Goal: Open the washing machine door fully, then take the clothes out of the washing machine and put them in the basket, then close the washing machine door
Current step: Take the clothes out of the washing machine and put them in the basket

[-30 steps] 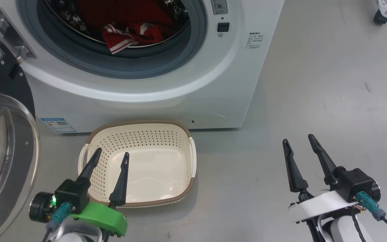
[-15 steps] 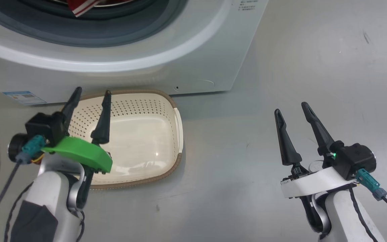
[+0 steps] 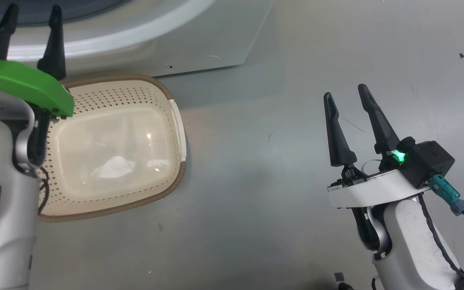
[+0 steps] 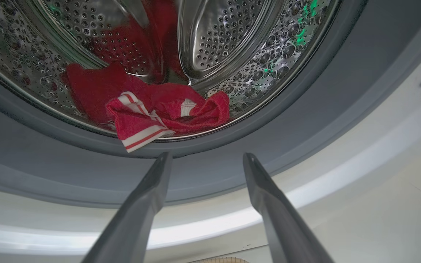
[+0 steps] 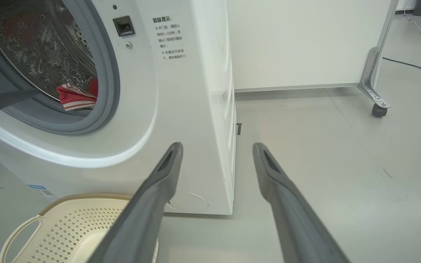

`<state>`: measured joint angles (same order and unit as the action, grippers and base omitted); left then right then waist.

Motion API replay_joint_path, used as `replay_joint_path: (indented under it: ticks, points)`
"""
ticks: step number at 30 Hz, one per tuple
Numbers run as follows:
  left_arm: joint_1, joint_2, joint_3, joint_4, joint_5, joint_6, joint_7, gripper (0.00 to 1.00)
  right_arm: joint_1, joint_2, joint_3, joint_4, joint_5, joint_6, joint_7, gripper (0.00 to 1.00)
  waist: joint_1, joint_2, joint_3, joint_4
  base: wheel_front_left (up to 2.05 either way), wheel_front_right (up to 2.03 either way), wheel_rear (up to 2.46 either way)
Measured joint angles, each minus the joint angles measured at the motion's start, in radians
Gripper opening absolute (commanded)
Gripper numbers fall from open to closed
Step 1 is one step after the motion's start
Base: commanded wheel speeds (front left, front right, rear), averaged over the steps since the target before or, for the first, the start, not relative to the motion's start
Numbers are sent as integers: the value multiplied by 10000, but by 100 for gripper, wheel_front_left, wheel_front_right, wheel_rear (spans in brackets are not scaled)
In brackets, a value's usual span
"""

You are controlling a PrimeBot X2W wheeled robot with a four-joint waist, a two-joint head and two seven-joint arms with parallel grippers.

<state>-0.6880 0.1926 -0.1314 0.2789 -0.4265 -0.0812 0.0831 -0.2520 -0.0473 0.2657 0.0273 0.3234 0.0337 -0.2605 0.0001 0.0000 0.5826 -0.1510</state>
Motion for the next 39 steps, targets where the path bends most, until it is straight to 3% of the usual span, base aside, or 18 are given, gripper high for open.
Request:
replay_joint_path:
  ticks: [18,23,39]
  points:
    - [-3196,1062,612,1181,-663,-203,1856,100,-575,6,765,35,924,-211,0,100,1,0,876,-1520,0,0,0]
    - [-4006,1047,886,1492,-1279,-205,2522,100,-593,6,849,33,1068,-290,0,100,1,0,973,-1865,0,0,0]
    - [-4929,1390,826,3007,-1467,2,4577,100,-695,19,1081,4,1260,-468,0,100,1,0,1251,-2404,0,0,0]
